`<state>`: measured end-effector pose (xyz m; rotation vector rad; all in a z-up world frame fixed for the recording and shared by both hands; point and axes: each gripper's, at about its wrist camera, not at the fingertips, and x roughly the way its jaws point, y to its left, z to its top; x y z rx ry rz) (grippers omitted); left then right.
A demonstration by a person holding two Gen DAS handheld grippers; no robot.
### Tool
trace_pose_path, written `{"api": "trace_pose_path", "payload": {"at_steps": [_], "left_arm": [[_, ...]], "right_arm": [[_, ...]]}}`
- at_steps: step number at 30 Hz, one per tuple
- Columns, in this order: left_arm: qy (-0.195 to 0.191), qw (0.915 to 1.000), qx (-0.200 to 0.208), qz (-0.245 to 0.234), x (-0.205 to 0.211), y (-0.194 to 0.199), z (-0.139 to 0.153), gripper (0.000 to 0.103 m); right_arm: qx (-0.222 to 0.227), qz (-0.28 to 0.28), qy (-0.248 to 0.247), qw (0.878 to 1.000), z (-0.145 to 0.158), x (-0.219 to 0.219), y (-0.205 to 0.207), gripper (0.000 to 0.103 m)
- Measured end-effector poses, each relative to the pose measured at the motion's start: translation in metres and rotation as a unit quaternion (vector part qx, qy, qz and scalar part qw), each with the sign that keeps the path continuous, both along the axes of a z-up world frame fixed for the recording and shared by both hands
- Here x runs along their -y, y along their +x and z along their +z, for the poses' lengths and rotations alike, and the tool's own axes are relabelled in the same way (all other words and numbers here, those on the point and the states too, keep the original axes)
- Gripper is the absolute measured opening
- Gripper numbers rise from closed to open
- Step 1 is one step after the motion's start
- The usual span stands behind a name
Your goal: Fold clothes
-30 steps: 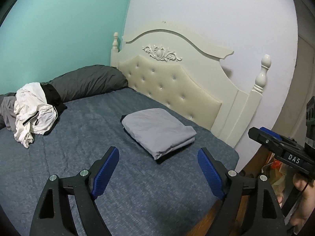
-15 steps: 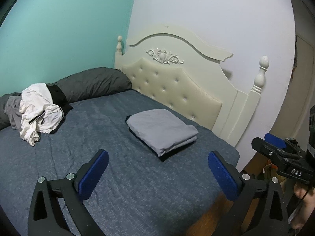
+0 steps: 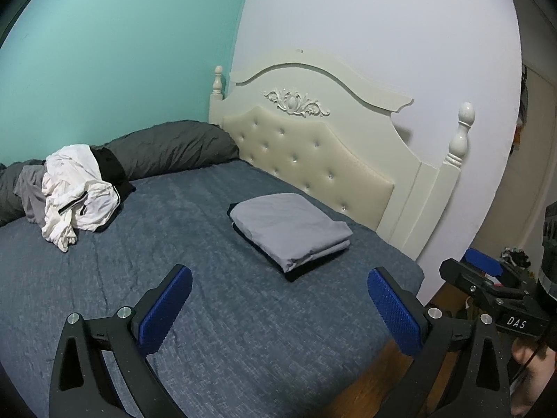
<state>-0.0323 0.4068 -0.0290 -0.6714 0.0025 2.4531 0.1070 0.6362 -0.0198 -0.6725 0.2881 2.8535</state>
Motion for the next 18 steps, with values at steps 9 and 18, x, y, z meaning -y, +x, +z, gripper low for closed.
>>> {"api": "trace_pose_path", "payload": {"at_steps": [9, 18], "left_arm": [[0.001, 0.9999, 0.009, 0.008, 0.0018, 0.0017, -0.0061, 0.103], [-0.013, 0.9999, 0.003, 0.007, -0.0032, 0.0061, -0.0081, 0.103]], "right_arm": [[0.001, 0.004, -0.007, 1.0, -0.0057, -0.0011, 0.0007, 0.1], [0.001, 0.002, -0.007, 1.0, -0.0064, -0.0014, 0.0005, 0.1]]}}
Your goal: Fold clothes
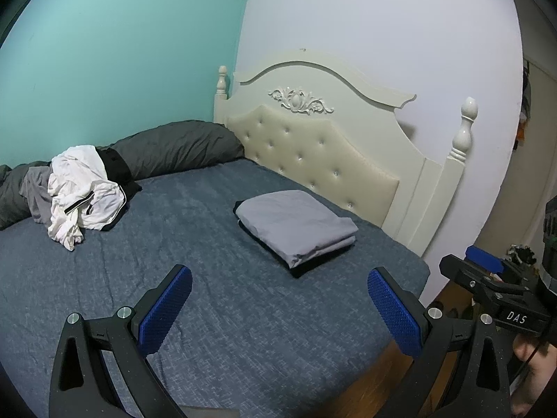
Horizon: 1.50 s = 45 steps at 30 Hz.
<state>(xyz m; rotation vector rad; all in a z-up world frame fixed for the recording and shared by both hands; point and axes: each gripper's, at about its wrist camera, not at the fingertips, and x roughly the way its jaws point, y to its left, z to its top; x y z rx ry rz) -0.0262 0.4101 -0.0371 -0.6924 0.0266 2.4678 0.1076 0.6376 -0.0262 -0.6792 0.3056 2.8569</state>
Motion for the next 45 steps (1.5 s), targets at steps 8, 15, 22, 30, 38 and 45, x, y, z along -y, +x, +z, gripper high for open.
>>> {"api": "trace_pose_path", "payload": {"at_steps": [8, 15, 22, 30, 38, 45], "left_arm": [[0.0, 1.0, 0.005, 0.004, 0.002, -0.001, -0.003, 0.103], [0.001, 1.0, 0.003, 0.006, 0.002, 0.001, -0.004, 0.103], [-0.003, 1.0, 0.0, 0.005, 0.001, 0.003, -0.006, 0.103], [-0.006, 1.0, -0.004, 0.001, 0.0, 0.004, -0.007, 0.103], [-0.006, 1.0, -0.001, -0.003, 0.0, 0.004, -0.01, 0.103], [-0.007, 1.0, 0.006, -0.001, -0.002, 0.003, -0.012, 0.103]], "right_arm": [[0.0, 0.001, 0.003, 1.0, -0.001, 0.003, 0.002, 0.1], [0.003, 0.006, 0.003, 1.0, -0.003, 0.006, 0.001, 0.1], [0.003, 0.005, 0.0, 1.0, -0.004, 0.006, 0.003, 0.1], [0.003, 0.001, -0.004, 1.0, -0.006, 0.006, 0.005, 0.1], [0.004, -0.002, -0.005, 1.0, -0.007, 0.005, 0.006, 0.1], [0.005, -0.001, -0.007, 1.0, -0.008, 0.006, 0.005, 0.1]]}}
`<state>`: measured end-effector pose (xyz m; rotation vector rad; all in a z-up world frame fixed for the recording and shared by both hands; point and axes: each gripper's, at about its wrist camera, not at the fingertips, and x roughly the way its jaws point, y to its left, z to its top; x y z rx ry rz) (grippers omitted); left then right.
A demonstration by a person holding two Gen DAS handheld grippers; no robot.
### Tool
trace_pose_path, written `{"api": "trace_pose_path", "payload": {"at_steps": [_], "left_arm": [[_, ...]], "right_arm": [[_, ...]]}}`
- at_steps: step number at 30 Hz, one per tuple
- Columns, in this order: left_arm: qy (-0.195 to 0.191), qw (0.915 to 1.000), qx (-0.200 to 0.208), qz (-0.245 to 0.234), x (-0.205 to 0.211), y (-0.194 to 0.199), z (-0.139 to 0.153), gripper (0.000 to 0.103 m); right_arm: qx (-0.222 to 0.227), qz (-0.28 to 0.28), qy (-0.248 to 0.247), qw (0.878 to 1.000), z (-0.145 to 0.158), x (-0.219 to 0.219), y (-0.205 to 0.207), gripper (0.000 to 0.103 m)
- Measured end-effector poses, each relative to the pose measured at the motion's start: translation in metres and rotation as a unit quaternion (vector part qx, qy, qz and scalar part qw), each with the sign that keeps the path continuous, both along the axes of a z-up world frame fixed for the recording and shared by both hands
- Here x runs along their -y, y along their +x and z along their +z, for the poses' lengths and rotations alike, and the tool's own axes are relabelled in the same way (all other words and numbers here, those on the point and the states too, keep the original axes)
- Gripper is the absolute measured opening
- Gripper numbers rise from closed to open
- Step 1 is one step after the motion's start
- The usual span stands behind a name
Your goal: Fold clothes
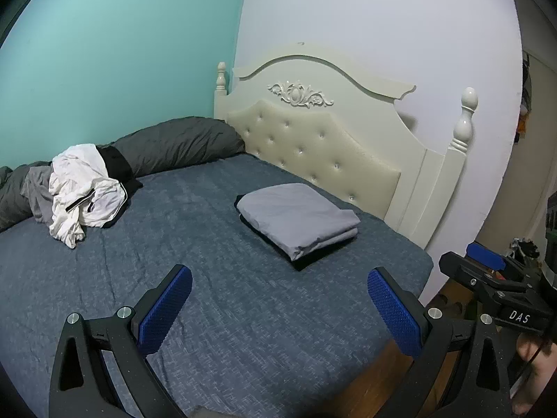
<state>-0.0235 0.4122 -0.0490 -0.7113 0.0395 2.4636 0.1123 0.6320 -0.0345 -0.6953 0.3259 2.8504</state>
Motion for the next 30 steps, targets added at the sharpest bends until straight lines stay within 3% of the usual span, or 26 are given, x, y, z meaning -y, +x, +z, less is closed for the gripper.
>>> {"api": "trace_pose_path", "payload": {"at_steps": [30], "left_arm": [[-0.002, 1.0, 0.001, -0.002, -0.0018, 0.0012, -0.0023, 0.103]], "right_arm": [[0.004, 0.0, -0.004, 1.0, -0.0029, 0.0021, -0.0001, 0.1]]}}
